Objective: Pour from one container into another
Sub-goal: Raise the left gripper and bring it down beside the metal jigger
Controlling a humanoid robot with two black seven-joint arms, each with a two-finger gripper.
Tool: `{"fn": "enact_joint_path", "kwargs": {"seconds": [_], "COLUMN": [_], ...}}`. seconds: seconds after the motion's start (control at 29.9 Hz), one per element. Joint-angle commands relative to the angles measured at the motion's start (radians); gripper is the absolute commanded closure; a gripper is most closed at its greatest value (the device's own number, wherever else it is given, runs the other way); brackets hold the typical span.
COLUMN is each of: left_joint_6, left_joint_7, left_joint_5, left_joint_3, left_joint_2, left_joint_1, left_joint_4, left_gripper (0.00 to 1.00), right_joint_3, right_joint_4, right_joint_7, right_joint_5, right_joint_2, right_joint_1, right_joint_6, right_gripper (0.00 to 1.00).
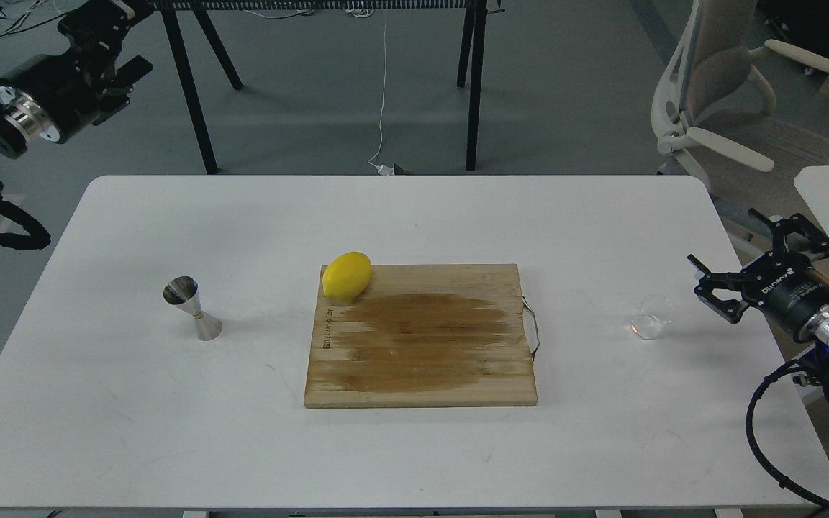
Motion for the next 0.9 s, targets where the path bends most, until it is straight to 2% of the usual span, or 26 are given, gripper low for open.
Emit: {"fn": "enact_joint_path", "kwargs": {"seconds": [0.0,0.17,0.27,0.43,0.64,0.87], "left_joint_6": [0.051,0.385,0.561,0.896,0.915,0.915], "left_joint_7": [0.0,0.0,0.0,0.0,0.0,0.0], "left_joint_5": [0.044,0.181,0.196,0.351,0.403,0.517], "left_joint_3": [0.084,0.209,0.232,0.232,0.23,0.223], "left_joint_2": [0.008,0.094,0.14,0.241,0.363,0.386], "left_joint_1": [0.03,0.111,0.168,0.299,0.501,0.667], "left_joint_4": [-0.046,-0.156,-0.268,-0.371,-0.534,-0.548], "left_gripper": [0.0,0.01,0.01,0.01,0.01,0.0], "right_joint_3": [0.005,0.005,0.004,0.004,0.005,0.005], "right_joint_4": [-0.001,-0.004,-0.005,-0.005,-0.01,-0.012], "right_joint_7": [0.0,0.0,0.0,0.002,0.002,0.002], "right_joint_5": [0.0,0.0,0.0,0.0,0.0,0.0], "right_joint_2": [-0.002,-0.002,0.001,0.002,0.002,0.005], "right_joint_1": [-0.005,-0.008,-0.012,-0.024,-0.048,-0.05], "right_joint_6": [0.0,0.0,0.0,0.0,0.0,0.0], "right_gripper": [0.0,0.0,0.0,0.0,0.0,0.0]}}
